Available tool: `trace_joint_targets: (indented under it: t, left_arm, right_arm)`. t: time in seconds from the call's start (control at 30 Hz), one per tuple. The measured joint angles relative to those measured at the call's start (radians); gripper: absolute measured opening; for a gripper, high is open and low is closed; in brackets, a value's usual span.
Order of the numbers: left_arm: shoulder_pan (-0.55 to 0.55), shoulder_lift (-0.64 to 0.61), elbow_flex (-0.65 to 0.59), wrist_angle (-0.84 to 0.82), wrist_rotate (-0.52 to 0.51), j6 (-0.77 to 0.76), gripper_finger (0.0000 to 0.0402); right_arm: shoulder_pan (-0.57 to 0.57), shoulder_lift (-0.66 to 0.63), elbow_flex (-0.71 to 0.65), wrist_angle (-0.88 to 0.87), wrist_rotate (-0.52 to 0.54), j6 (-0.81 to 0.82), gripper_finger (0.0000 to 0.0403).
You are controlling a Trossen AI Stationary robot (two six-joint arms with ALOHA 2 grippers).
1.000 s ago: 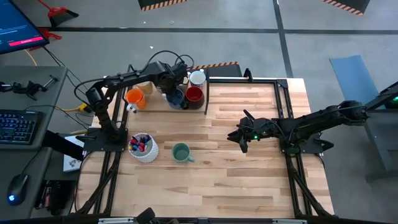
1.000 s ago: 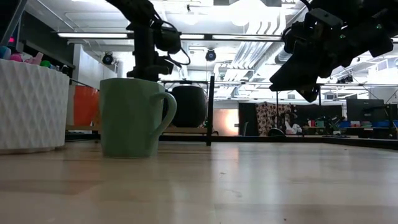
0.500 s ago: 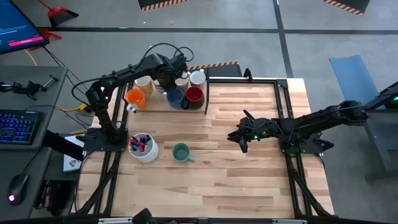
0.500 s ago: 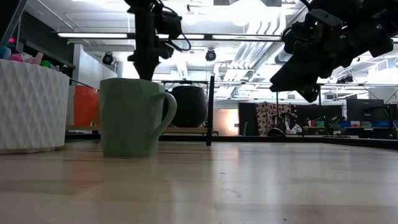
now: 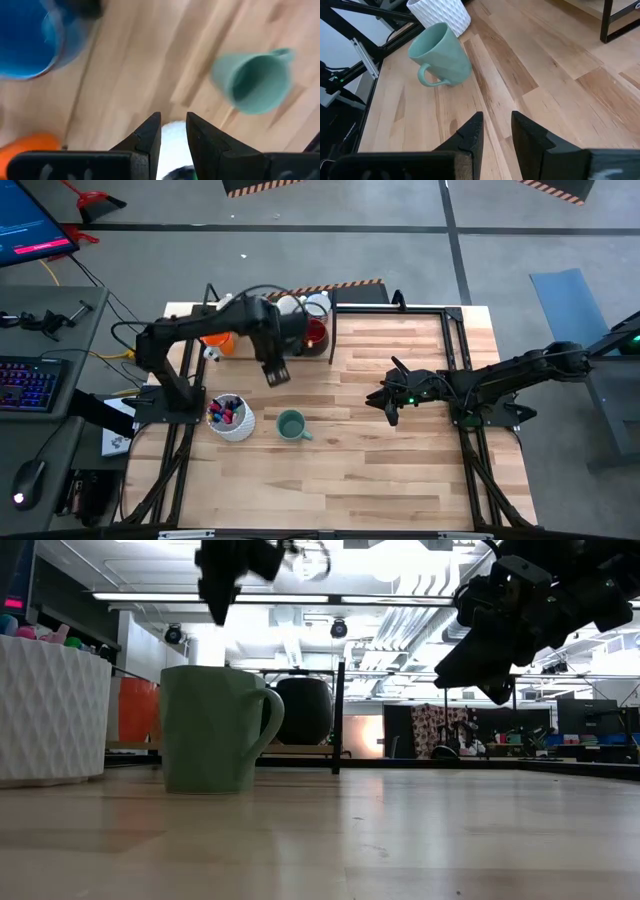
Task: Place coffee mugs
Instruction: Put the green mug on the shelf
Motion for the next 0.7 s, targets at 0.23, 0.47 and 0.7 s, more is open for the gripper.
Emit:
trace_joint_targets:
  t: [0.23,0.47,0.7]
  left_arm:
    - [-0.247,-0.019,0.000,0.104,-0.101,-0.140,0.0081]
    - [-0.395,-0.009,0.000,0.172,-0.171,-0.278,0.0081]
    - [-0.500,0.021,-0.052,0.274,-0.216,-0.343,0.0081]
  right_arm:
    - [0.000,0.000,0.000,-0.013,0.000,-0.006,0.0081]
    - [0.000,0.000,0.000,-0.013,0.000,-0.004,0.0081]
    - [0.000,0.000,0.000,-0.033,0.000,-0.017,0.0081]
